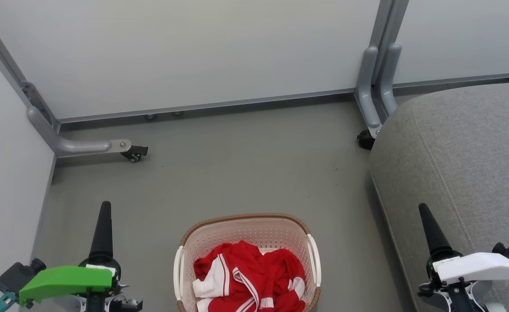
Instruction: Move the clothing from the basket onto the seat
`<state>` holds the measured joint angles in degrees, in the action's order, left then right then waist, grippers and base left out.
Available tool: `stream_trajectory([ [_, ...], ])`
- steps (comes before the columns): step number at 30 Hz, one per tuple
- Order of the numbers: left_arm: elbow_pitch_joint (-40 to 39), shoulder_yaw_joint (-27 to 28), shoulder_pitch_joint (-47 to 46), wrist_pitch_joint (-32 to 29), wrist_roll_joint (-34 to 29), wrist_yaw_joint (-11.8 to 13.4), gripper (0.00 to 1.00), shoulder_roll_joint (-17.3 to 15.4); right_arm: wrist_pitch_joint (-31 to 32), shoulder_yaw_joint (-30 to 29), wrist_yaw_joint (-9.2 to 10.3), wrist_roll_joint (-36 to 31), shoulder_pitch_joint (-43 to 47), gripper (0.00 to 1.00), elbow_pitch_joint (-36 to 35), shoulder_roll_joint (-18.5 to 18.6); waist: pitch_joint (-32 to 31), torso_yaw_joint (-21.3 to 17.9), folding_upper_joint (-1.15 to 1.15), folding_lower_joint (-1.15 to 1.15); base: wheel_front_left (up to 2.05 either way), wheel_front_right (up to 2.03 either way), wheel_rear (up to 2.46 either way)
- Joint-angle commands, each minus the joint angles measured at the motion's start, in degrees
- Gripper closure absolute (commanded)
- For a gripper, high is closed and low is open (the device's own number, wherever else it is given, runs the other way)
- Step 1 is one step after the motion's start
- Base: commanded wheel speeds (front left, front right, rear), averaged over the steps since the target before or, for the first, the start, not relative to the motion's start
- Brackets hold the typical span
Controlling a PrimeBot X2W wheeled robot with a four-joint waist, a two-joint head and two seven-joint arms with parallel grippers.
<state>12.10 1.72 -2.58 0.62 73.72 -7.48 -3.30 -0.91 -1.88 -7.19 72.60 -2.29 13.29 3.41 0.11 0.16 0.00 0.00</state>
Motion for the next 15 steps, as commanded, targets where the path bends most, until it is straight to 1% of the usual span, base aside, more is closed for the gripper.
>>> stream_trajectory([
  [1, -1.57, -0.38, -0.49, 0.6, -2.93, 0.0, 0.0, -0.29, -0.67, 0.27, -0.11, -3.29, -0.16, 0.0, -1.39, 0.35, -0.02, 0.02, 0.0, 0.0, 0.0, 0.0, 0.0],
  [5, -2.69, -1.31, -0.19, 1.42, -8.2, 0.0, 0.0, -0.25, -1.5, 1.18, -0.12, -9.0, 0.15, 0.0, -2.2, 0.3, -0.04, 0.06, 0.0, 0.0, 0.0, 0.0, 0.0],
  [15, -3.5, -2.66, 0.48, 3.35, -18.23, 0.35, 0.0, -0.16, -3.38, 3.24, -0.16, -20.64, 0.87, 0.0, -3.75, 0.19, -0.08, 0.08, 0.0, 0.0, 0.0, 0.0, 0.0],
])
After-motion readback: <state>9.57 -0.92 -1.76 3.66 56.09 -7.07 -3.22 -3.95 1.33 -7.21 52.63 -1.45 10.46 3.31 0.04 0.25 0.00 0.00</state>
